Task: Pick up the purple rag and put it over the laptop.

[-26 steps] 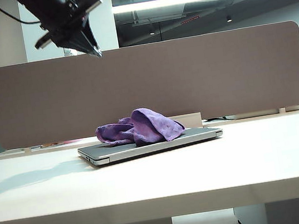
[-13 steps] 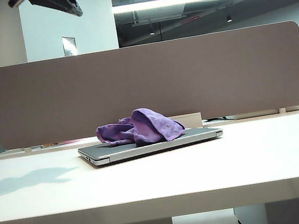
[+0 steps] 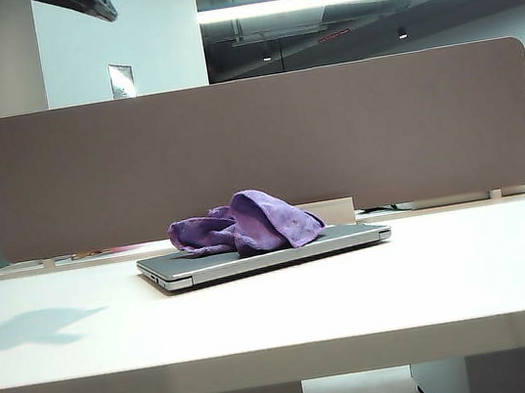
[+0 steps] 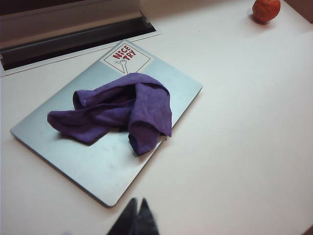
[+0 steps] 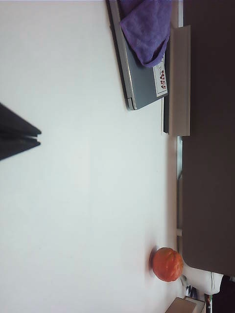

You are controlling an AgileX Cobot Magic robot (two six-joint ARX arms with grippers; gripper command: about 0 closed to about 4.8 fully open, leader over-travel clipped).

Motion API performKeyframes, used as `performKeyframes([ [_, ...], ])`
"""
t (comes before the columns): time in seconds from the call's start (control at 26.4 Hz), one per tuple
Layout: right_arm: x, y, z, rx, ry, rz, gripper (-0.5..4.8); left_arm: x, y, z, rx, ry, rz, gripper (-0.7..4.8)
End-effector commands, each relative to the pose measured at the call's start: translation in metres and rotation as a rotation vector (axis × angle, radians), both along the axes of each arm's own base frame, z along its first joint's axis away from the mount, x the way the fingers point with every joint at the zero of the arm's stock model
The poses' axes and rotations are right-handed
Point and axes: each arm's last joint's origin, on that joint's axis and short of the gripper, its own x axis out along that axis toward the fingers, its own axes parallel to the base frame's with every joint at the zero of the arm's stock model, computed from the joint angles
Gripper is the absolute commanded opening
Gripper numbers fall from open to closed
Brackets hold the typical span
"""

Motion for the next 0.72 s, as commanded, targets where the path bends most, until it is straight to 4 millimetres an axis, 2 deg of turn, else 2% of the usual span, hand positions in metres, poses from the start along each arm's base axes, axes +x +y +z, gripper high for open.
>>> performKeyframes([
  [0.04,0.000,0.000,0.001,-0.004,-0.016,-0.004,0.22,-0.022,0.007,0.006,-0.012,-0.056,-0.003,-0.06],
  [0.26,0.000,0.000,0.000,-0.004,-0.005,-0.004,0.22,-0.064,0.024,0.007,-0.006,-0.129,0.052,-0.06],
  [0.34,0.000,0.000,0.000,-0.004,-0.005,-0.004,0.22,-0.071,0.027,0.004,0.002,-0.140,0.074,-0.06],
  [0.72,0.000,0.000,0.000,-0.004,-0.005,-0.004,0.22,-0.109,0.041,-0.038,-0.032,-0.175,0.113,-0.06],
])
